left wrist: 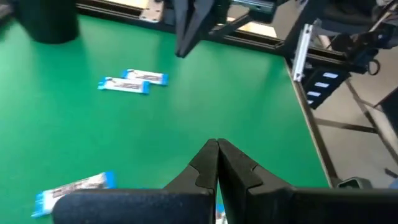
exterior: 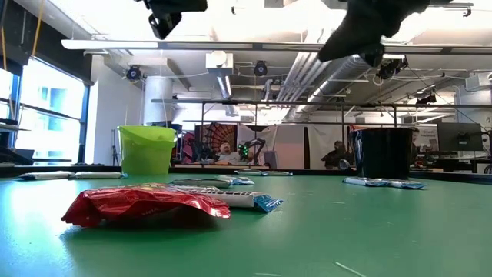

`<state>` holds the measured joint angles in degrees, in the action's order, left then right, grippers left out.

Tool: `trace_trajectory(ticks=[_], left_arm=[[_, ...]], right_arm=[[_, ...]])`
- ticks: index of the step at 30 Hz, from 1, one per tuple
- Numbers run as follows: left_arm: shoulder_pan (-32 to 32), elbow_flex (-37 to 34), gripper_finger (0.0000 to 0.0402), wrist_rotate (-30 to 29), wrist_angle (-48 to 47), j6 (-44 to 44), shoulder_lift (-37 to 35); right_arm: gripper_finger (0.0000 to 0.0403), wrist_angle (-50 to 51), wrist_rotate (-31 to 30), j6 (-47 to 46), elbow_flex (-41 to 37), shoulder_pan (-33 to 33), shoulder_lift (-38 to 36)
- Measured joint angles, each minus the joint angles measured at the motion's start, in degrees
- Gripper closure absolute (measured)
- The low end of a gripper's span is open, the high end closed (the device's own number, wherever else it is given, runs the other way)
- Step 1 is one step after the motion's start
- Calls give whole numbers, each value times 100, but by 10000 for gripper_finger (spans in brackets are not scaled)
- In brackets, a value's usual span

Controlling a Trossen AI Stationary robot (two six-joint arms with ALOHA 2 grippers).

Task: Sort candy by brand, put in halloween buckets
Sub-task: Put the red candy into the green bucket

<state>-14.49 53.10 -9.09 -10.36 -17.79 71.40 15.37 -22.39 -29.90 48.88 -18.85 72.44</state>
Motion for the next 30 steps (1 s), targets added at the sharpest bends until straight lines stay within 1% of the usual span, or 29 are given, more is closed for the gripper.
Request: trace_trajectory(ticks=[5, 11, 17, 20, 23, 27, 30], left_arm=[[-506, 2, 401, -424, 477, -232, 472], [-1023, 2, 401, -903, 567, -578, 918], [-1440, 54, 400, -1116, 549, -876, 1294], [-1605, 398, 395, -1113, 320, -1010, 1632], [-1754, 960, 381, -1109, -76, -959, 2102], [-1882, 1701, 354, -1071, -804, -1025, 2785], [-1942, 2053, 329, -919, -1156, -1267, 3177]], right_arm=[[403, 199, 0, -138, -1, -318, -23], [403, 247, -35, -227, -2, -671, -23], [403, 261, -49, -336, -2, -866, -23], [403, 293, -131, -486, -4, -909, -23], [403, 298, -145, -480, -4, -940, -21], [403, 414, -147, -478, -4, -940, -17], [403, 494, -147, -481, -4, -940, -17]])
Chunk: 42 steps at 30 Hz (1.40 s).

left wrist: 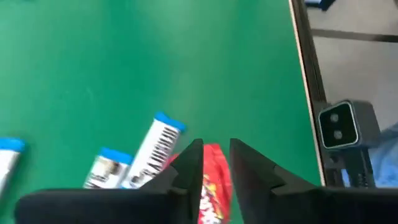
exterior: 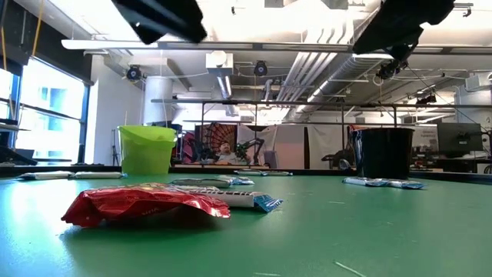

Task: Sort candy by brand, put in halloween buckets
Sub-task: Put the red candy into the green bucket

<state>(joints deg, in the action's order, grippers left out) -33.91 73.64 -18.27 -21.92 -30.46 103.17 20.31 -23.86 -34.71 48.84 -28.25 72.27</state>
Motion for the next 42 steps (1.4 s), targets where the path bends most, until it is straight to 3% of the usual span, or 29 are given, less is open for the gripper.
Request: trace_trajectory(ticks=[10, 24, 30, 42], left_arm=[[-428, 163, 247, 224, -561, -1473, 510], [-604, 118, 171, -338, -975, -2762, 977], [-601, 124, 152, -477, -963, -2905, 1155], [-601, 130, 151, -456, -969, -2542, 1329]], right_arm=[[403, 48, 13, -41, 0, -4, 0], [403, 46, 26, -132, 0, -4, 2], [403, 44, 26, -135, 0, -4, 2], [403, 44, 24, -150, 0, -4, 4]])
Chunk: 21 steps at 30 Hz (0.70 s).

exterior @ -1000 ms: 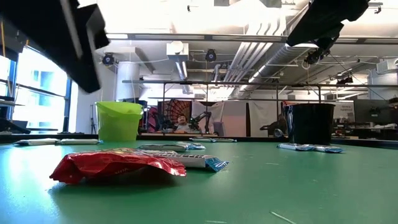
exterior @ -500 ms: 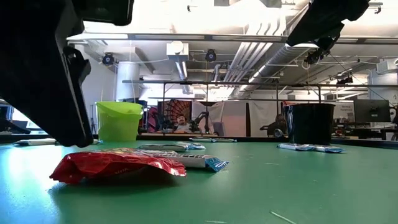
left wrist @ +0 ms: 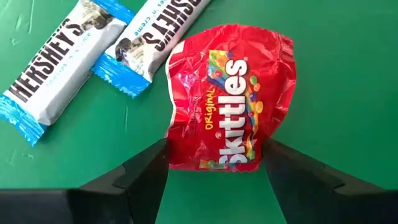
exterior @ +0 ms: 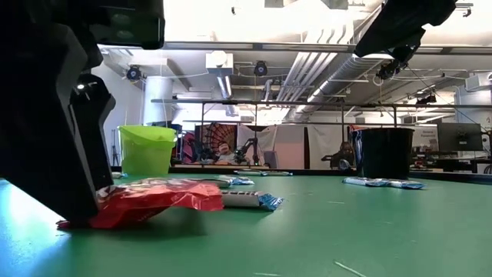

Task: Sort candy by brand, put in halloween buckets
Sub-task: Put the red candy into the green bucket

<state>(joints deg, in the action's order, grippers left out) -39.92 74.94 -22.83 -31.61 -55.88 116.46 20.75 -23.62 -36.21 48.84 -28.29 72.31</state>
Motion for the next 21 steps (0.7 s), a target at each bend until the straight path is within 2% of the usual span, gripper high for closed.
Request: trace_trajectory(ticks=[5, 10, 16, 21], left_arm=[[19, 0, 161, 380, -3, 156, -15], [72, 99, 198, 879, -126, 119, -36], [88, 522, 255, 1016, -267, 621, -14], [101, 851, 293, 1026, -749, 740, -15]], right_arm=[[403, 0, -2, 2, 0, 0, 0], [403, -2, -2, 2, 0, 0, 0], [403, -2, -2, -87, 0, 0, 0], [403, -4, -4, -87, 0, 0, 0]])
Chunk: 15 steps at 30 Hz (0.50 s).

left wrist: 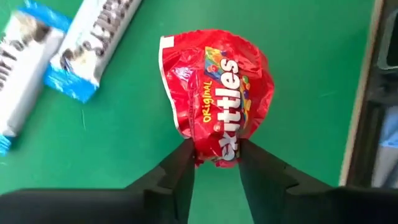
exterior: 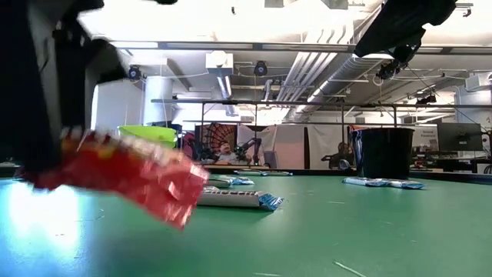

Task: Sort candy by brand, put in halloween buckets
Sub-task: Put the red candy into the green bucket

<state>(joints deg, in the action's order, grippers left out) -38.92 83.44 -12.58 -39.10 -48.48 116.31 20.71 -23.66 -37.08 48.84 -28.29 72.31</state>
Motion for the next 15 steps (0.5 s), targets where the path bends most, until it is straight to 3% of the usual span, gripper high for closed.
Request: trace_trajectory(ticks=[8, 15], left_arm=[[116, 494, 326, 39, -738, 102, -45], [537, 448, 355, -120, -918, 224, -662]], right_arm=[[403, -41, -67, -1, 0, 0, 0], [403, -47, -92, -22, 0, 0, 0]])
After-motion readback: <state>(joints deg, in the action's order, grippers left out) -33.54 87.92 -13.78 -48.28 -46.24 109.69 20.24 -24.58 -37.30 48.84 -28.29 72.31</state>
